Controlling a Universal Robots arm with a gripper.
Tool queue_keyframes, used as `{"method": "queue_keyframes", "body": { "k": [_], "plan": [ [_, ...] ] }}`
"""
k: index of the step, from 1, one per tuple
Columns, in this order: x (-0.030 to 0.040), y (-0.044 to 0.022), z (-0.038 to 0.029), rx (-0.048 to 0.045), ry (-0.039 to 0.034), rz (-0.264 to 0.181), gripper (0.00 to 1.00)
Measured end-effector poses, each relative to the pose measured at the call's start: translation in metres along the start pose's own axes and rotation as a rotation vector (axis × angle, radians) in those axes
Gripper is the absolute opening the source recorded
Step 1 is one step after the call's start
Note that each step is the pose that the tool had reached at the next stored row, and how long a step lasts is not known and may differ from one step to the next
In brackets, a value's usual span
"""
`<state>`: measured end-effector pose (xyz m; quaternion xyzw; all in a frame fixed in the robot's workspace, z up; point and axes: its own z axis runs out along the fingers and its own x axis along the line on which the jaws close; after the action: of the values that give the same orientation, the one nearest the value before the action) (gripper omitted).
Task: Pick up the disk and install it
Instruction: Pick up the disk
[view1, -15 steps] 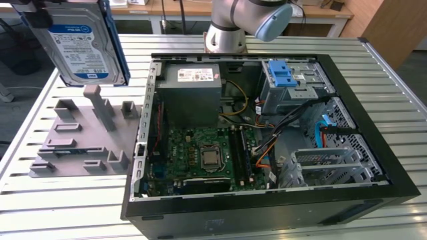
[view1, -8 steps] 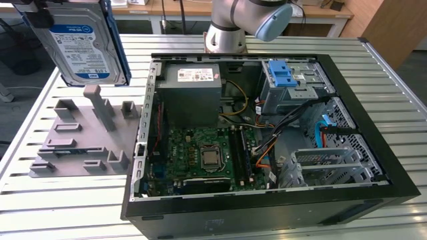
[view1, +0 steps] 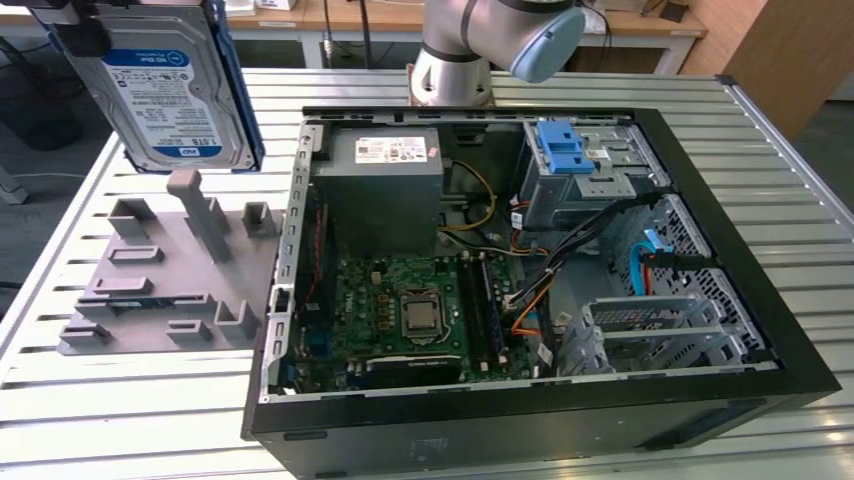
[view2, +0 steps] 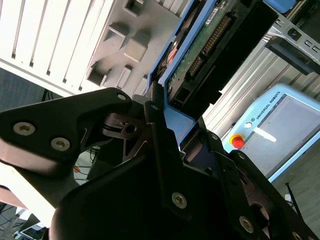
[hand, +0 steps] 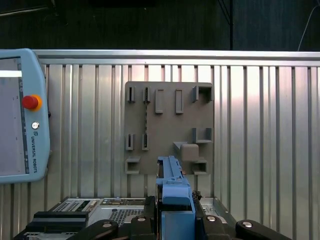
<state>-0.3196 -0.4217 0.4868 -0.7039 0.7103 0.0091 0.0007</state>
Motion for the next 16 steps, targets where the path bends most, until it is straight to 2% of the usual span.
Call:
{"method": "queue_keyframes", "body": {
  "k": [16],
  "plan": [
    [0.0000,-0.0038,0.0000,0.0000,0.0000,0.000,0.36]
  ]
}}
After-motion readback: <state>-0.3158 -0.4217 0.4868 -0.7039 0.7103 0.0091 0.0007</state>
